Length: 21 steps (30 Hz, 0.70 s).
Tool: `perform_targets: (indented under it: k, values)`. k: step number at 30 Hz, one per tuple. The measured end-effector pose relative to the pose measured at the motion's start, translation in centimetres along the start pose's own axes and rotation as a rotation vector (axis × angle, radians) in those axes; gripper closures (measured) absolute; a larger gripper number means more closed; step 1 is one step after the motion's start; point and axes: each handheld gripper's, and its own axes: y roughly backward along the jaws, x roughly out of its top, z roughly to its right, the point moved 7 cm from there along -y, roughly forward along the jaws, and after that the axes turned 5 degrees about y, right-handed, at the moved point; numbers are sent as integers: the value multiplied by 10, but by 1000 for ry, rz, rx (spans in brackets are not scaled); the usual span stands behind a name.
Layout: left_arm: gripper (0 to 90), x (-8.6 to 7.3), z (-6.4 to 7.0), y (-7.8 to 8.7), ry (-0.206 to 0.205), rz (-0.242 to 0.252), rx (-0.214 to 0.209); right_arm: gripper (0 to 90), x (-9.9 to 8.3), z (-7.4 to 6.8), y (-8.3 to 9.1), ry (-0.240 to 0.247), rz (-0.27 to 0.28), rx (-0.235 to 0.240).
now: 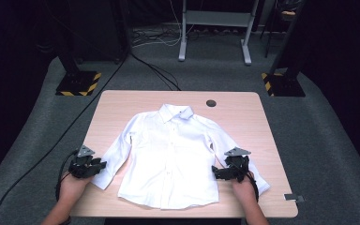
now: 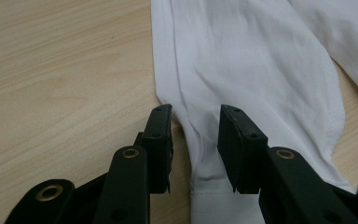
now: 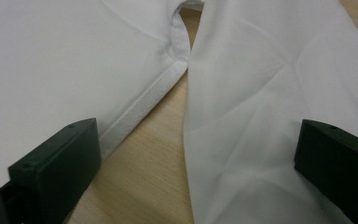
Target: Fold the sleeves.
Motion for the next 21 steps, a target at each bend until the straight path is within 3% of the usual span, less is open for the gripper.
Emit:
perform_targets:
  k: [10, 14, 21]
  values:
    - [775, -1, -1, 0, 8, 5, -31, 0, 0, 0, 0, 0, 0, 0]
    - [839, 0, -1, 0, -12, 8, -23, 0, 0, 0, 0, 0, 0, 0]
    - [854, 3, -7, 4, -12, 38, 11, 0, 0, 0, 0, 1, 0, 0]
